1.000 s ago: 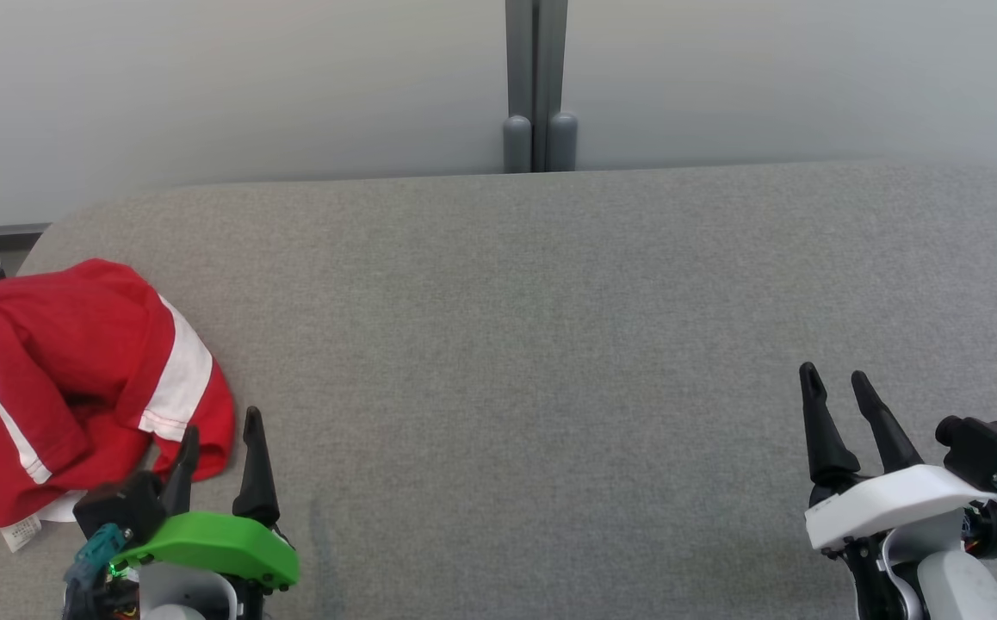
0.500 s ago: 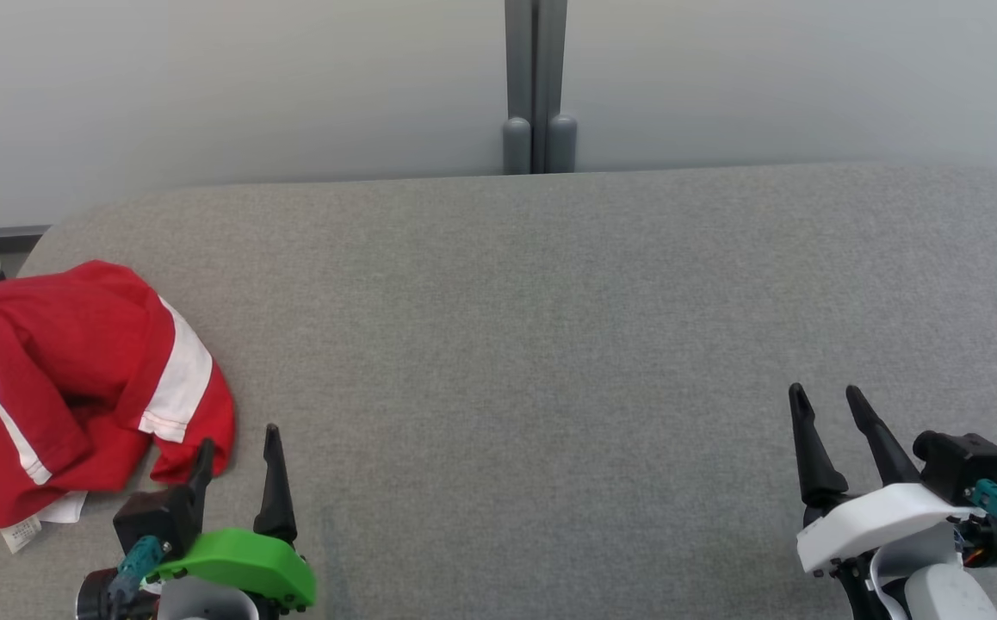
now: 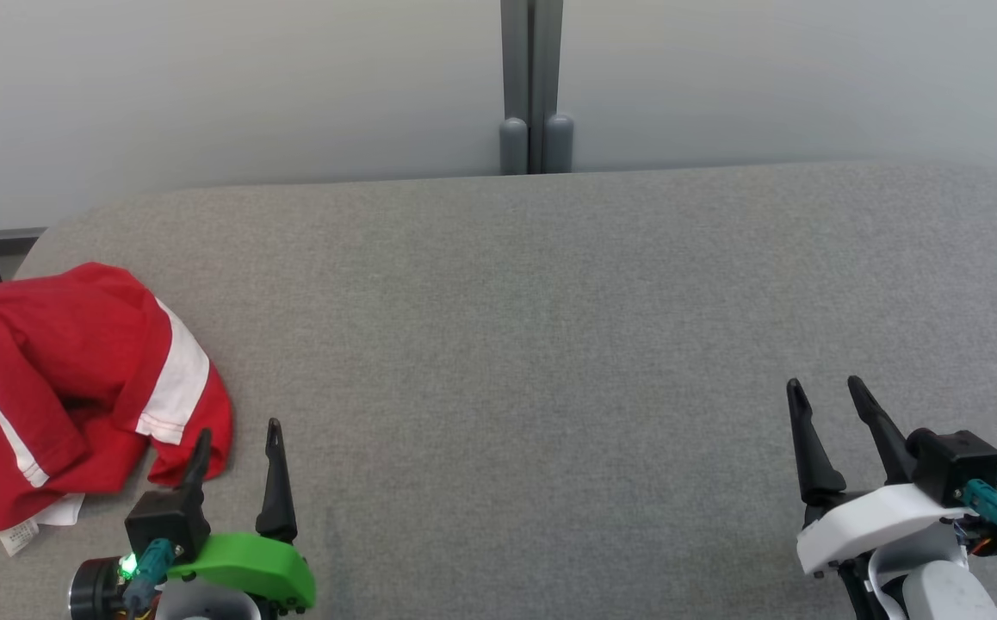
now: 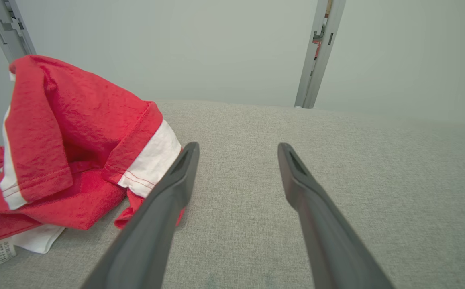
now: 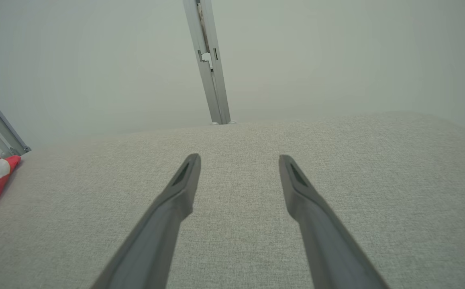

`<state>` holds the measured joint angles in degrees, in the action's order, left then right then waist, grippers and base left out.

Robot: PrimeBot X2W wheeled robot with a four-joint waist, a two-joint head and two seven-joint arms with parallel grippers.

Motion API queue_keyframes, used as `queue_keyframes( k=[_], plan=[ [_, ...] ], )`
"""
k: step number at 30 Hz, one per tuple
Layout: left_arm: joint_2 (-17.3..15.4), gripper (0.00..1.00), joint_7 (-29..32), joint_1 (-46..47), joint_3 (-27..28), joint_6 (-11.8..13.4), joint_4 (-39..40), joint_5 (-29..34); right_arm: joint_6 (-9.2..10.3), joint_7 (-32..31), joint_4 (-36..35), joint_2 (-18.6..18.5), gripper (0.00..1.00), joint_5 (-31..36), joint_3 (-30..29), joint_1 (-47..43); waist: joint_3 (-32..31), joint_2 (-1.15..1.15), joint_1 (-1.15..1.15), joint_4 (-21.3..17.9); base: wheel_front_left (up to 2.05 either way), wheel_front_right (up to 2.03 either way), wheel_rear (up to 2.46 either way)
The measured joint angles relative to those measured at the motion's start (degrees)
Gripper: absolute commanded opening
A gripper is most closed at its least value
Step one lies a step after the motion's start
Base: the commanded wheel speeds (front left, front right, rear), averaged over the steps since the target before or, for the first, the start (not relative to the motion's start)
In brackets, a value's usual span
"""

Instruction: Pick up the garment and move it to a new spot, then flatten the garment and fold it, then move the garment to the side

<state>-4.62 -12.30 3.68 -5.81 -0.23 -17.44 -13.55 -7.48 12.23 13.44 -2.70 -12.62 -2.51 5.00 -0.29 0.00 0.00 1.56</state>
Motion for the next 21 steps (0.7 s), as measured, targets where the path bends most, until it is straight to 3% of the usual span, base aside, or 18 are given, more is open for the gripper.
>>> queue_keyframes(
  k=[12,21],
  plan=[
    [1.35,1.0,-1.38,-1.33,0.85,-2.16,-3.19,3.43,-0.02,1.46,3.89,-0.02,1.0,4.5,1.96,-0.55,0.12,0.0,0.0,2.52,0.0,0.0,0.0],
    [1.64,1.0,-2.4,-1.36,1.9,-2.66,-5.64,7.7,-0.02,2.29,5.11,-0.04,1.0,6.78,6.17,-0.96,0.37,0.0,0.0,9.88,0.0,0.0,0.0]
  ],
)
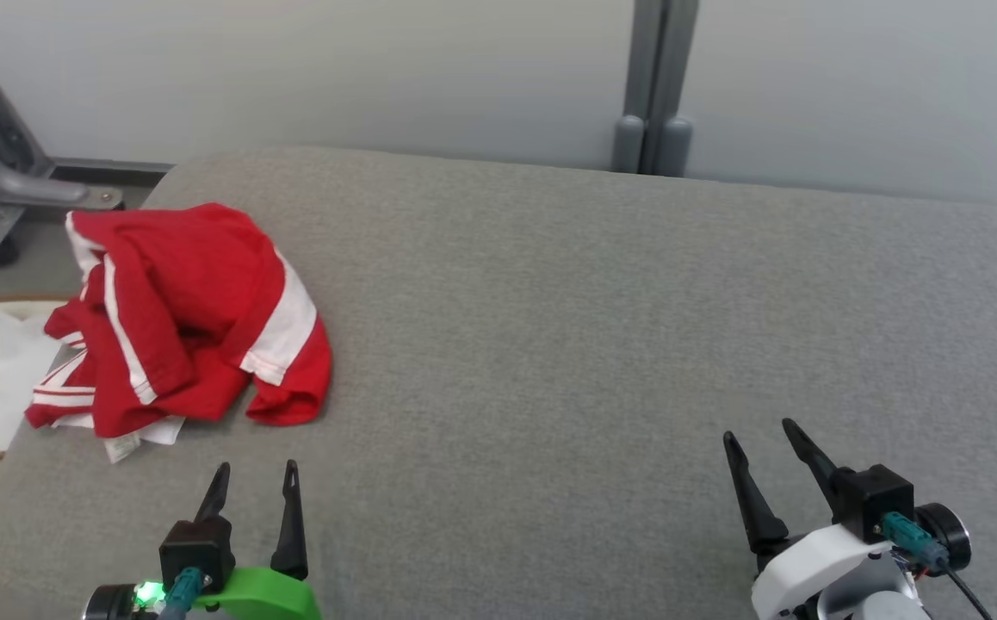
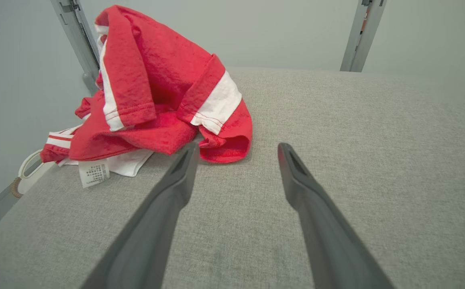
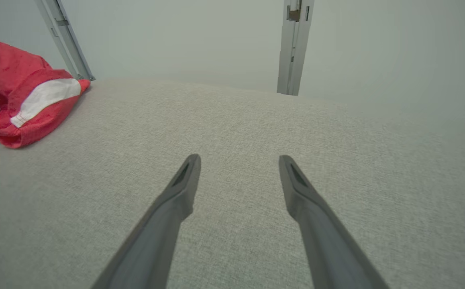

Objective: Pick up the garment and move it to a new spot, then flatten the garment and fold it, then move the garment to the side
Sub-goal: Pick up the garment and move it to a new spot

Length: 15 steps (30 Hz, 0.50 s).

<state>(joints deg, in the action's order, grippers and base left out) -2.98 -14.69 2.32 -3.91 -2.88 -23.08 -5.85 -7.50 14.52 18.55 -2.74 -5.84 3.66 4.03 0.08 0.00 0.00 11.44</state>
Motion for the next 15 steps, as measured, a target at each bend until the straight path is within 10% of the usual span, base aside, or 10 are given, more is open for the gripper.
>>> queue_keyframes(
  k=[15],
  plan=[
    [-0.16,1.0,-0.44,-3.0,7.69,-1.12,-2.09,0.53,0.0,0.48,2.46,0.02,1.0,0.79,5.63,2.52,1.49,0.0,0.0,17.11,0.0,0.0,0.0]
  ],
)
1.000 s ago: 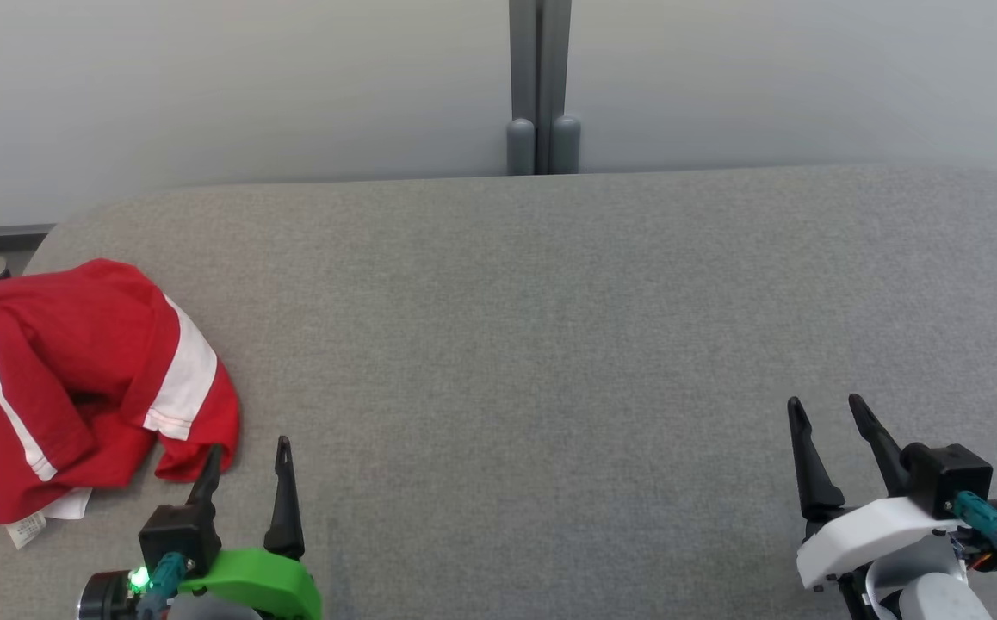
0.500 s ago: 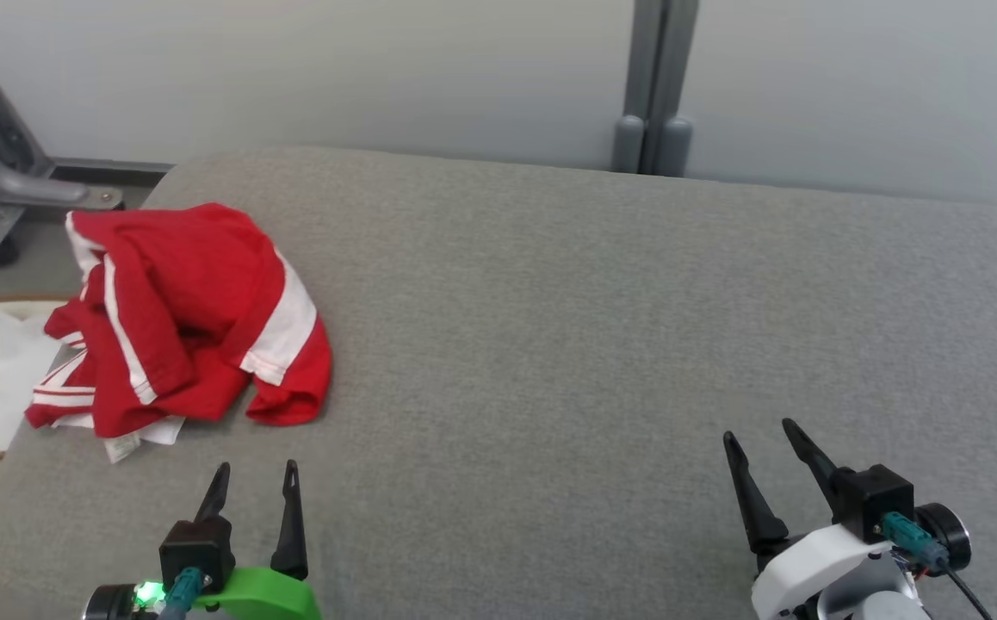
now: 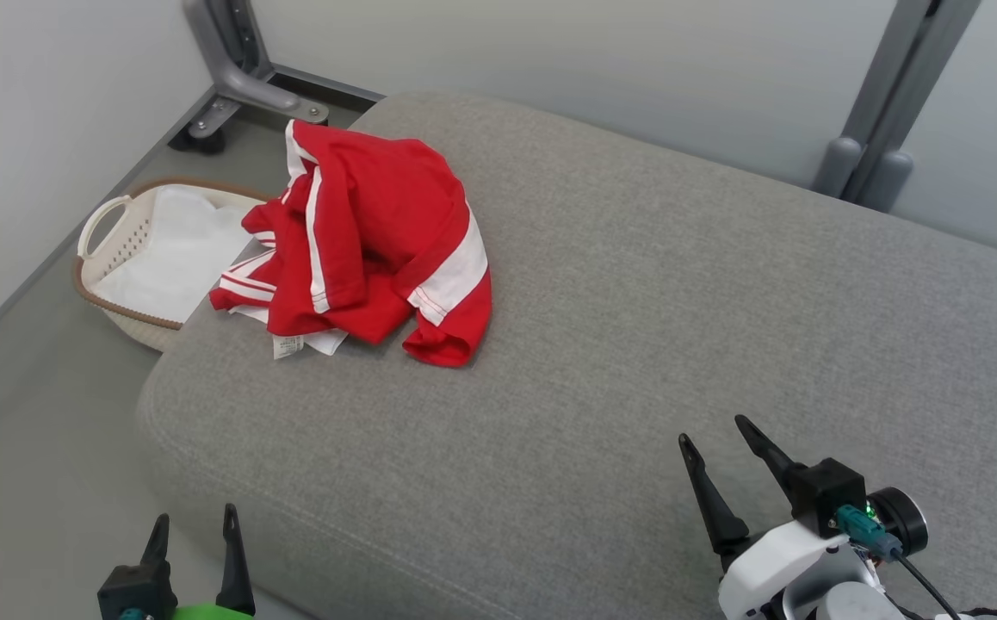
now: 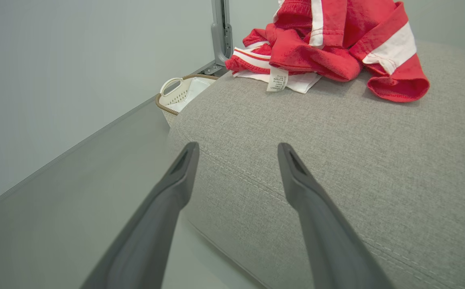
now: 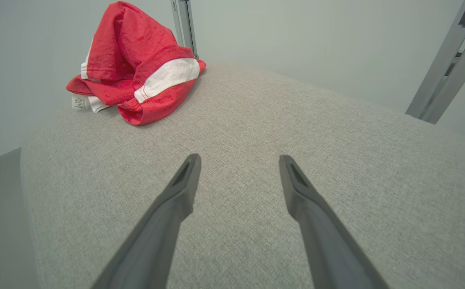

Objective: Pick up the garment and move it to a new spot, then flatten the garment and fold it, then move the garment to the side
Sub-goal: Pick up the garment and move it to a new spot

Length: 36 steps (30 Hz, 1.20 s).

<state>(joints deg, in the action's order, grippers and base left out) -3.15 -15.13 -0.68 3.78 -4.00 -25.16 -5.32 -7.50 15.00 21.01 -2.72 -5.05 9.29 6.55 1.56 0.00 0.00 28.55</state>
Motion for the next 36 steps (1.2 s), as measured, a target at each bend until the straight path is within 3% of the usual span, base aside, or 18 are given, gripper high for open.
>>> queue_keyframes(
  k=[6,13,22,30,36],
  plan=[
    [0.15,1.0,0.0,0.83,1.15,-1.83,-1.48,-2.04,0.0,0.0,-0.05,0.01,1.0,1.35,-0.09,0.16,1.81,0.0,0.0,1.26,0.0,0.0,0.0],
    [-0.22,1.0,-0.01,10.22,1.51,-3.12,-3.25,-4.39,0.0,0.0,-1.05,-0.11,1.0,4.88,-0.82,3.31,5.8,0.0,0.0,-0.31,0.0,0.0,0.0],
    [-8.64,1.0,-0.03,27.89,-6.48,-3.37,-7.28,-12.47,0.0,0.0,-2.98,-1.71,1.0,6.6,-0.94,6.6,13.43,0.0,0.0,-3.89,0.0,0.0,0.0],
    [-15.5,1.0,-0.04,40.31,-12.61,-3.37,-15.64,-20.08,0.0,0.0,-4.12,-2.04,1.0,7.0,0.21,8.99,18.65,0.0,-0.01,-8.2,0.0,0.0,0.0],
    [-17.67,1.0,-0.02,45.54,-20.72,-3.38,-22.79,-27.24,0.0,0.05,-4.56,-2.19,1.0,7.16,0.43,9.81,21.36,0.0,-0.01,-11.55,0.0,0.0,0.0]
  ],
)
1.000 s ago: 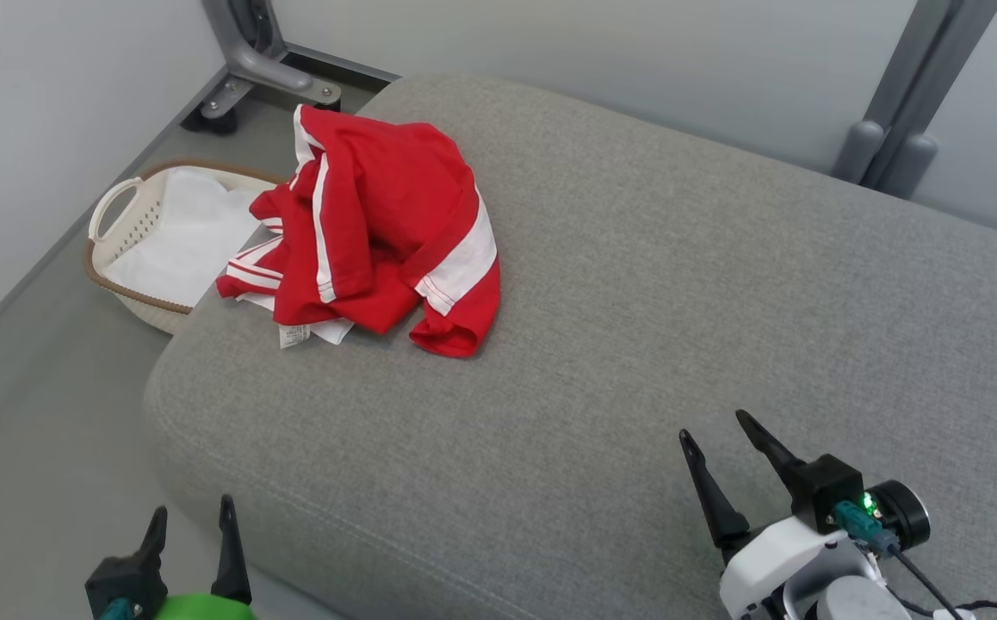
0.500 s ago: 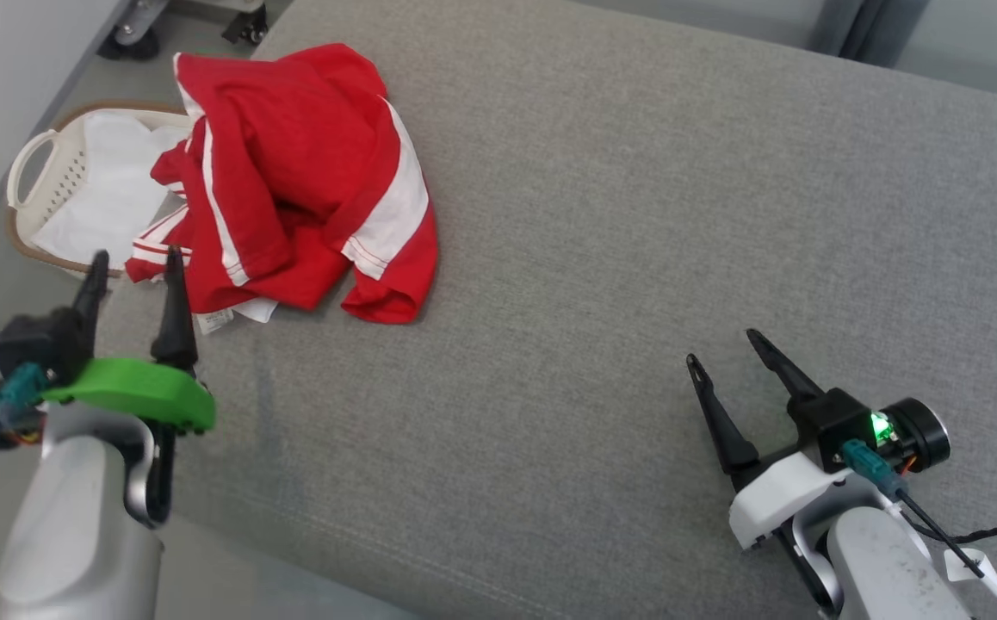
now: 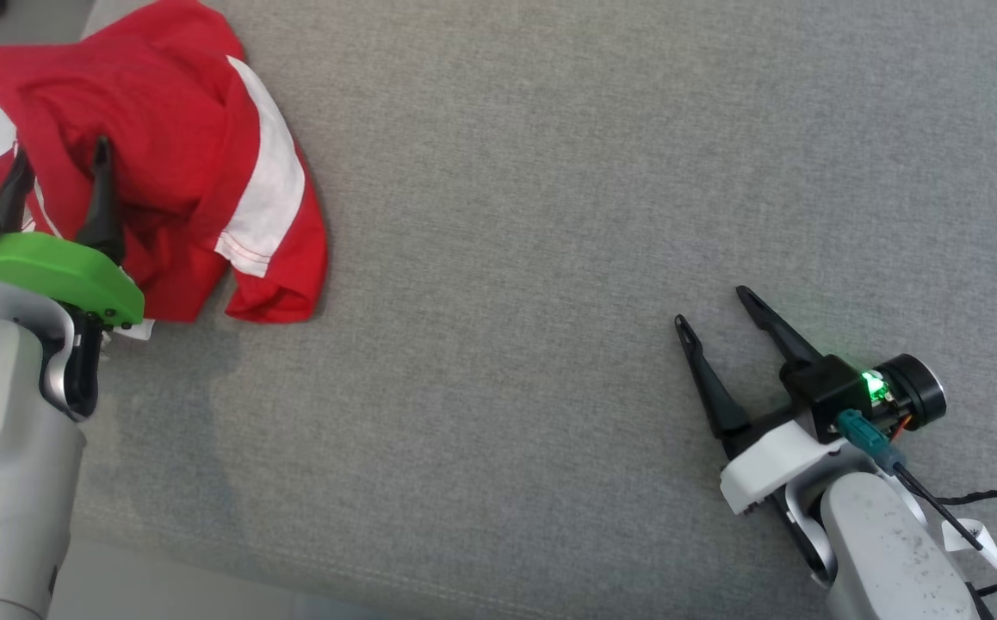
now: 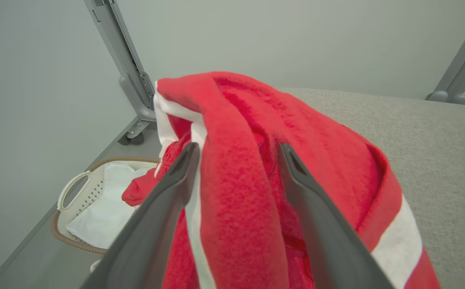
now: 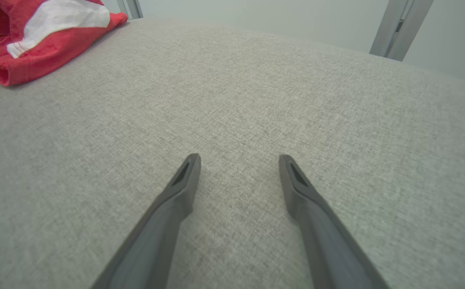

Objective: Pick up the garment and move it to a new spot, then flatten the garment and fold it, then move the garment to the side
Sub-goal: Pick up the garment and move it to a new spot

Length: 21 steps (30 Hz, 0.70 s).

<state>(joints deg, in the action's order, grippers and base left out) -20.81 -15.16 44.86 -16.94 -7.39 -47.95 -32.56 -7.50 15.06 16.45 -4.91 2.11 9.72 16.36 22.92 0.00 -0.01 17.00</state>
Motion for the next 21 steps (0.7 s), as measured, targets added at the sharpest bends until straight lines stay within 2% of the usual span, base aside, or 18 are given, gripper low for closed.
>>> queue_keyframes(
  k=[5,6,7,8,13,17,21],
  plan=[
    [-1.65,1.0,1.99,2.98,-3.35,0.01,-6.88,-6.33,-0.04,0.12,-0.53,0.26,1.0,0.27,-0.12,0.58,2.02,0.0,0.0,-2.17,0.0,0.0,0.0],
    [-1.66,0.96,1.97,3.11,-3.65,0.01,-7.7,-6.82,-0.04,0.12,-0.55,0.3,1.0,0.33,-0.18,0.69,2.26,0.0,0.0,-2.48,0.0,0.0,0.0],
    [-1.65,0.45,1.71,3.31,-4.1,0.01,-8.56,-7.1,-0.05,0.12,-0.6,0.35,1.0,0.33,-0.22,0.73,2.53,0.0,0.0,-2.85,0.0,0.0,0.0],
    [-1.68,0.0,1.43,3.57,-4.85,0.01,-9.01,-7.11,-0.05,0.18,-0.64,0.35,1.0,0.33,-0.31,0.8,2.74,0.0,0.0,-3.17,0.0,0.0,0.0],
    [-3.21,0.0,0.37,4.91,-6.9,0.0,-8.53,-6.04,-0.05,0.16,-0.54,0.27,1.0,0.49,-0.18,1.08,2.37,0.0,0.0,-3.94,0.0,0.0,0.0],
    [-5.49,0.0,0.15,5.45,-3.56,0.01,-1.37,-2.57,-0.04,0.1,0.12,0.52,1.0,0.1,-0.18,0.59,0.51,0.0,0.0,-4.06,0.0,0.0,0.0],
    [-5.67,0.0,0.12,5.03,-1.53,0.0,7.17,1.53,-0.04,0.08,0.96,1.05,1.0,-0.75,-0.16,-1.13,-2.08,0.0,0.0,-4.32,0.0,0.0,0.0]
  ],
)
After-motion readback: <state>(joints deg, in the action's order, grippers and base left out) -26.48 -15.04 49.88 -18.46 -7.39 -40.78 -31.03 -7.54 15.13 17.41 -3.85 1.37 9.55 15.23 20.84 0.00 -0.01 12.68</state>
